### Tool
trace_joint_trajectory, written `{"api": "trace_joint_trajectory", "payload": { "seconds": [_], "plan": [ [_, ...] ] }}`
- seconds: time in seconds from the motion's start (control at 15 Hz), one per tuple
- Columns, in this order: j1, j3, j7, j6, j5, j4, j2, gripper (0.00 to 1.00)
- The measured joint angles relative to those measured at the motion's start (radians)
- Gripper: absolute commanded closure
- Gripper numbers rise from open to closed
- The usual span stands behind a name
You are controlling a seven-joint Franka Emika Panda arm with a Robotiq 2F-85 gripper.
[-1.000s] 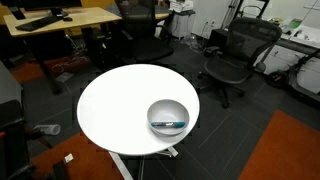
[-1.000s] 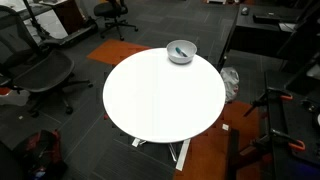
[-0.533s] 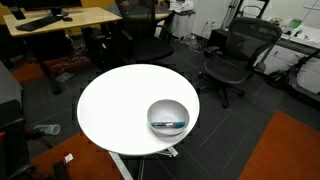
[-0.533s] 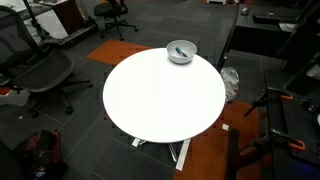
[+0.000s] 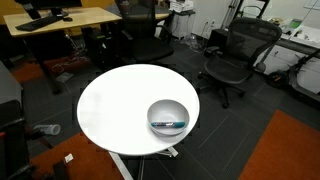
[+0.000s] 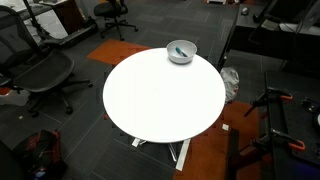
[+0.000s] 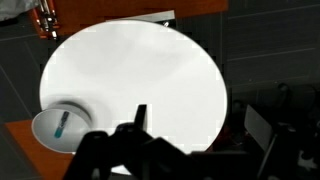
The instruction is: Put the marker on the table
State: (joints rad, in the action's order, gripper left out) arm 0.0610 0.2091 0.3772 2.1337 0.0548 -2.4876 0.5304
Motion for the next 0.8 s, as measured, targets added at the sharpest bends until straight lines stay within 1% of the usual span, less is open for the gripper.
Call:
{"api": "trace_joint_trajectory", "payload": {
  "seconds": [0.33, 0.53, 0.8],
  "plan": [
    [-0.115, -0.098, -0.017, 0.003, -0.129, 0.046, -0.039, 0.0],
    [-0.171, -0.158, -0.026, 0.032, -0.174, 0.096, -0.106, 0.0],
    [-0.225, -0.22, -0.026, 0.107, -0.208, 0.171, -0.229, 0.0]
  ]
}}
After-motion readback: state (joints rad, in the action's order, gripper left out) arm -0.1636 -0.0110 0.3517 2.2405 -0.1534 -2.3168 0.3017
